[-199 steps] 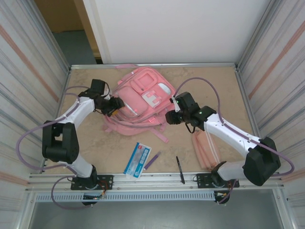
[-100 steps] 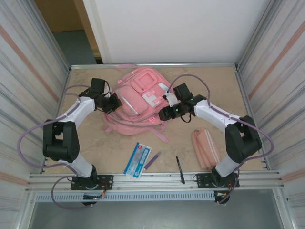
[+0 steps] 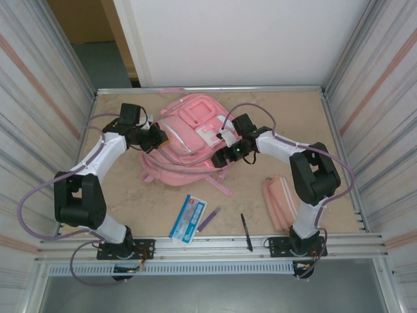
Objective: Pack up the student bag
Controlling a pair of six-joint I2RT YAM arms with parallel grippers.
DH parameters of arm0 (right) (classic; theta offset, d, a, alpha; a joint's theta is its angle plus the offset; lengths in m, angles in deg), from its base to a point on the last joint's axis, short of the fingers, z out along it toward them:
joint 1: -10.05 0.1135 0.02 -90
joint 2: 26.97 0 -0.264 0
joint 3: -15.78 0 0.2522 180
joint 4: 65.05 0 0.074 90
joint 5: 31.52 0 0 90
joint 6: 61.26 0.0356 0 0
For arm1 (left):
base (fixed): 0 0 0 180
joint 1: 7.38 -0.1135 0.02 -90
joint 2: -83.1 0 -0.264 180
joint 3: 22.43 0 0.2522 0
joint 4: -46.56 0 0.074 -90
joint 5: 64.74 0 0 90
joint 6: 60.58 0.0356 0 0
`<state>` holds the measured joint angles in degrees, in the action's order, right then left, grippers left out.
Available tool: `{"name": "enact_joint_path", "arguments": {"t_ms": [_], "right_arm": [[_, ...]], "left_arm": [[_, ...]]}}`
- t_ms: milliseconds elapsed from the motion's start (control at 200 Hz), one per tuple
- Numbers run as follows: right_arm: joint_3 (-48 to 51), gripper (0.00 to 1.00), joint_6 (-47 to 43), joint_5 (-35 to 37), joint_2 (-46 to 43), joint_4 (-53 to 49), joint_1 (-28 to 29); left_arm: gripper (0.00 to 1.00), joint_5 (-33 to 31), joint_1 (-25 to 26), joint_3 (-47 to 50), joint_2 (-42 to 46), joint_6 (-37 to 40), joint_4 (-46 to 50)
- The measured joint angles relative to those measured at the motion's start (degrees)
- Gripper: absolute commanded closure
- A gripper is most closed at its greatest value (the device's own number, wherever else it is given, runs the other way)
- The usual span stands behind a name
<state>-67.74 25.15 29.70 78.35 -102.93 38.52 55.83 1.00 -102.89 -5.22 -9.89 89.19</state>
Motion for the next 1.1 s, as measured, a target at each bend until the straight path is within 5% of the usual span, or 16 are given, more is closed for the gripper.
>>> {"name": "enact_joint_path", "arguments": {"t_ms": [802, 1102], "right_arm": [[-4.28, 0.96, -4.55, -8.59, 3.39, -1.77, -0.85], [-5.18, 1.00, -4.39, -6.71, 1.97, -5.07, -0.31]], "left_arm": [[1.00, 2.03, -0.17, -2.56, -0.02, -0.42, 1.33], [1.00, 2.69, -0.50, -2.25, -0.13, -0.76, 0.98]]}}
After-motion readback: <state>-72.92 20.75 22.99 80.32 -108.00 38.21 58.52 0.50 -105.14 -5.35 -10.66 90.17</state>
